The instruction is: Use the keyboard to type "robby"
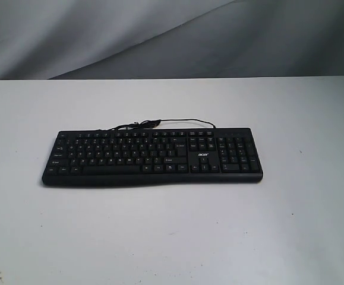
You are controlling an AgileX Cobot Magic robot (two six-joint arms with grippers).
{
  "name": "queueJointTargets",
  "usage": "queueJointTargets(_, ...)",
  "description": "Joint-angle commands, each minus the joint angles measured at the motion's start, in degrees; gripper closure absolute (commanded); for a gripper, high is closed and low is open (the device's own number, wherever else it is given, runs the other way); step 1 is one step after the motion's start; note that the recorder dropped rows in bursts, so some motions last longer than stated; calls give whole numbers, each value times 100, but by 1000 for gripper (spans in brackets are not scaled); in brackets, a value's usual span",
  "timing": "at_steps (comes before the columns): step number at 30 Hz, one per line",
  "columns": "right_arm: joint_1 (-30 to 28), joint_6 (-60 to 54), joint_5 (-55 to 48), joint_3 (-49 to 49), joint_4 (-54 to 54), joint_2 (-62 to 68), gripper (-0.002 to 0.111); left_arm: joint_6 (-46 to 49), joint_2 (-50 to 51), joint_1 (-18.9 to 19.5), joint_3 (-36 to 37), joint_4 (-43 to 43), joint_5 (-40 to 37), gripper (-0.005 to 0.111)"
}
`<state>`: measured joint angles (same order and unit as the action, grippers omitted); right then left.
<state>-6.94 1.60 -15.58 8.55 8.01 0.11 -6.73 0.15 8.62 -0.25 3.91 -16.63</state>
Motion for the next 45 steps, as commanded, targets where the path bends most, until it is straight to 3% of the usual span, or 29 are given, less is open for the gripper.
queueJointTargets(1,-41,-383,-76,-278,-177,-11,108,-23,-15,11,25,-46,26,106)
queueJointTargets(8,-41,-392,-8,-845,-285,-11,108,-23,-15,11,25,-46,26,106)
queueJointTargets(45,-41,-292,-345,-855,-416,-11,108,-23,-15,11,25,-46,26,106)
